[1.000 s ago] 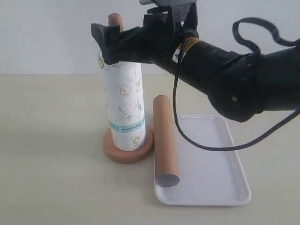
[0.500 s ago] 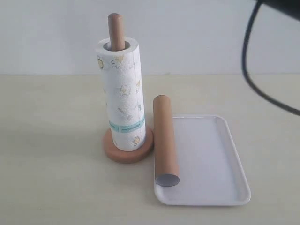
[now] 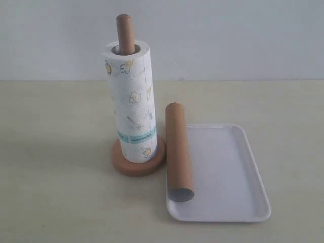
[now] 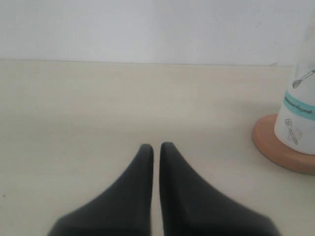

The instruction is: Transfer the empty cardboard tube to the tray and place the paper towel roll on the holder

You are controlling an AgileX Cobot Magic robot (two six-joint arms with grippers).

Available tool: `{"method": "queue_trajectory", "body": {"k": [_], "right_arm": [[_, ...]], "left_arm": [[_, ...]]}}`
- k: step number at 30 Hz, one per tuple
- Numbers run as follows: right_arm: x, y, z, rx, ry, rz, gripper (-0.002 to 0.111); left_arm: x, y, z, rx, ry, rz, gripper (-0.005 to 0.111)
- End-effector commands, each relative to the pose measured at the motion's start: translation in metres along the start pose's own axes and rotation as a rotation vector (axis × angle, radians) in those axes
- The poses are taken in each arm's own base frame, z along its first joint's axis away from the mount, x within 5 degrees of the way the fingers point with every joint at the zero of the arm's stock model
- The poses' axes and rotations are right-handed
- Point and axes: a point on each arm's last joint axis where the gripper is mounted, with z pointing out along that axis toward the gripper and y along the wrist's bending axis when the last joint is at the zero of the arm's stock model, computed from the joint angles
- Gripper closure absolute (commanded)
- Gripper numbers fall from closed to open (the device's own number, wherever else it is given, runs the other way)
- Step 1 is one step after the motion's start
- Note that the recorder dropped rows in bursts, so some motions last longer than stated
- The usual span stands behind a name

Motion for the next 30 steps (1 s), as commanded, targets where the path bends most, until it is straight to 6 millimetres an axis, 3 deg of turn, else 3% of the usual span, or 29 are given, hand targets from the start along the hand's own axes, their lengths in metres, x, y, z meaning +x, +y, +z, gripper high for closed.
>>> {"method": "queue_trajectory", "body": {"k": [1,10,15,18,23,26,30], "right_arm": [[-0.009,-0.015,-0.032,0.081,0.055,-0.022,0.104],[-0.031,-0.016,-0.069,0.115,-0.053,-0.027,0.104],[-0.037,-0.016,-0.080,0.122,-0.085,-0.026,0.104],[-0.033,-0.015,-0.091,0.119,-0.019,-0.049,0.104],[0.002,-0.012,-0.112,0.213,0.238,-0.055,0.104],[0.030,-0.008,-0.122,0.296,0.236,-0.041,0.104],[0.082,0.001,-0.136,0.388,0.175,0.010,0.104]], "left_arm": [[0.001,0.000,0.000,0.001,-0.001,-0.013,0.103],[0.001,0.000,0.000,0.001,-0.001,-0.013,0.103],[0.001,0.000,0.000,0.001,-0.001,-0.013,0.103],[0.001,0.000,0.000,0.001,-0.001,-0.013,0.103],[0.001,0.000,0.000,0.001,-0.001,-0.013,0.103],[0.001,0.000,0.000,0.001,-0.001,-0.013,0.103],[0.001,0.000,0.000,0.001,-0.001,-0.013,0.103]]}}
